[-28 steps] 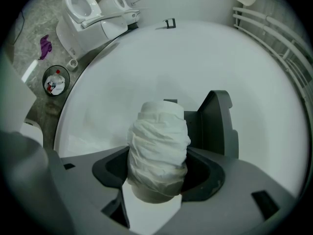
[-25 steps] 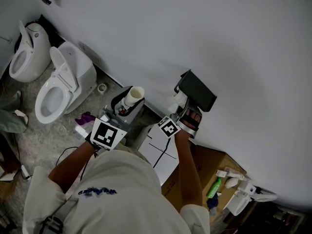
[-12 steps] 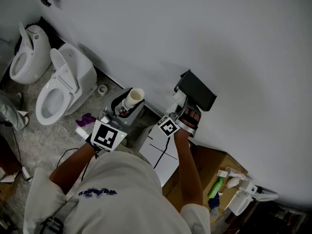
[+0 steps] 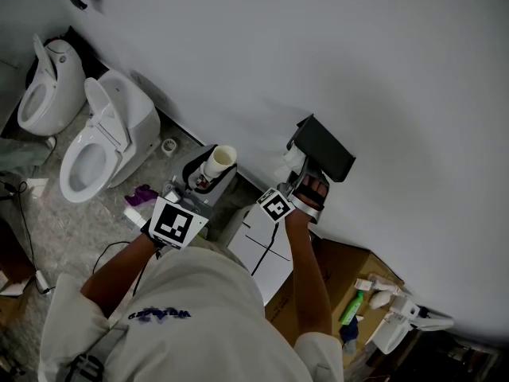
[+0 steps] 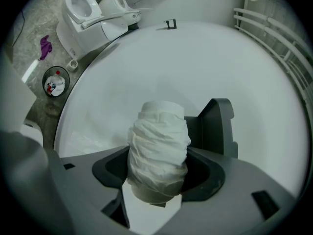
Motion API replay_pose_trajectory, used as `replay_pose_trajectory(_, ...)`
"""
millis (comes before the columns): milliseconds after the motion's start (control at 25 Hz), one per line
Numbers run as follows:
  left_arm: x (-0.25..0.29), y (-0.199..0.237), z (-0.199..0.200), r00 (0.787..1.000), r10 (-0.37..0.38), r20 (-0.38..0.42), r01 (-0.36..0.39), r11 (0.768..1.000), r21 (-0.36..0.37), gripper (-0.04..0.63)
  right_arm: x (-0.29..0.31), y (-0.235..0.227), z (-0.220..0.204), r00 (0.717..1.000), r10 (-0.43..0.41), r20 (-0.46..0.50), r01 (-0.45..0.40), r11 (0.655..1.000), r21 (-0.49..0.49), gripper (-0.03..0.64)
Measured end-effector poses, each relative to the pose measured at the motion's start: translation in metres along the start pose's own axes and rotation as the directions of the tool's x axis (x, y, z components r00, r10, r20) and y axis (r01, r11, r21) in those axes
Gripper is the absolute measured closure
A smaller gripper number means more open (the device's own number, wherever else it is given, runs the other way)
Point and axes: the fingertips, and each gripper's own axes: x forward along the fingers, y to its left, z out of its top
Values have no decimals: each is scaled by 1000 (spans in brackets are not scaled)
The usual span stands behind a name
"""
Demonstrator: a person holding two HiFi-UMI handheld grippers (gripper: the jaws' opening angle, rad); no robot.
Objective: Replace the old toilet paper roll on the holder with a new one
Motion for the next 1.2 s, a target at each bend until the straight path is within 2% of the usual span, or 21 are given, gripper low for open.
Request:
replay_pose_trajectory(200, -5, 1, -7, 999, 1, -35, -1, 1000, -7, 397, 2, 0, 2, 1000, 2, 1, -2, 1000, 3, 310)
replay_pose_trajectory(400, -12, 9, -5, 1000, 5, 7, -5, 1000, 9, 397, 1, 8, 18, 1000, 22, -7, -21, 1000, 17, 310)
replay_pose_trajectory(560, -24, -5, -3, 1000, -13, 17, 13, 1000, -5, 397, -9, 11, 18, 999, 33, 3, -33, 999, 17, 310)
replay_pose_trajectory(800, -27, -15, -3, 997, -49, -66, 51, 998, 27, 397, -7, 3, 18, 999, 31, -6, -31, 1000, 1, 307)
replay_pose_trajectory(1000, -24, -20, 18, 994, -95, -51, 98, 993, 68, 397, -17, 11, 26, 996, 91, -18, -90, 994, 61, 184)
replay_pose_trajectory(1200, -33, -33, 19, 990, -132, -50, 135, 988, 71, 397, -46, 29, 33, 991, 131, 17, -132, 989, 59, 184)
